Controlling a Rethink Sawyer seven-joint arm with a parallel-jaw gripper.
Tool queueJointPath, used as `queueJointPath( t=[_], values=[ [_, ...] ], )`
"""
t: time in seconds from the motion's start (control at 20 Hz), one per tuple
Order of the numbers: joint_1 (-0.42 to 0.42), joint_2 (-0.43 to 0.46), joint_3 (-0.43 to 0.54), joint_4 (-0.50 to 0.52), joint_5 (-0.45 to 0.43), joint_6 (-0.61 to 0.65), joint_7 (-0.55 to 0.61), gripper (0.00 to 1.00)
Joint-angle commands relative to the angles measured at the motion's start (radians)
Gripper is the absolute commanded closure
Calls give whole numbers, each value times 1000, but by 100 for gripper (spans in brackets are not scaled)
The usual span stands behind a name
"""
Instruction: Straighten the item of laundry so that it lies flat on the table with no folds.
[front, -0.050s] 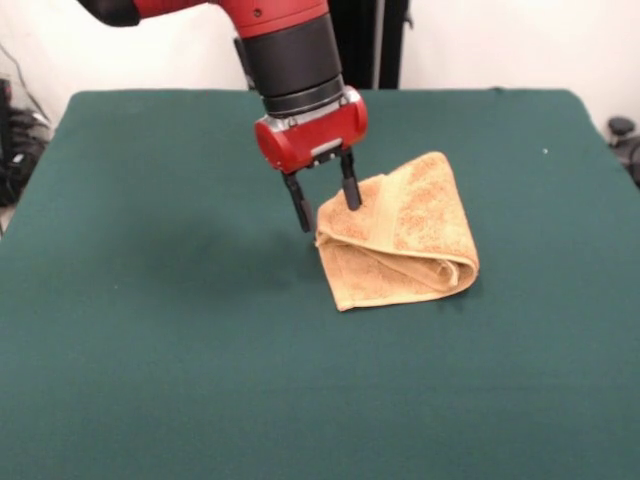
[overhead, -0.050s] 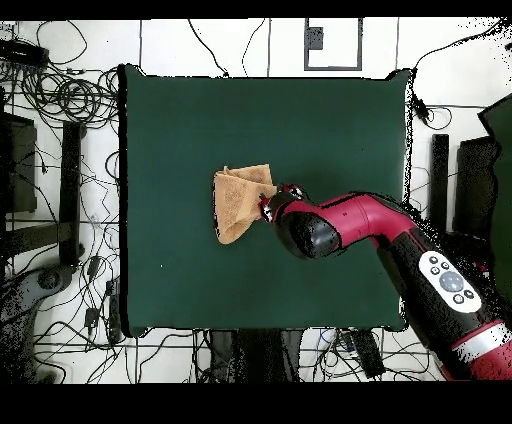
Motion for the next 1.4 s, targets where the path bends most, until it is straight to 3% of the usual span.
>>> queueJointPath(
  t=[0.05, 0.7, 1.4],
  values=[
    [58, -9, 14, 3, -47, 97, -275, 0],
    [80, -37, -6, 6, -99, 59, -230, 0],
    [66, 23, -11, -3, -144, 34, -228, 0]
  ],
)
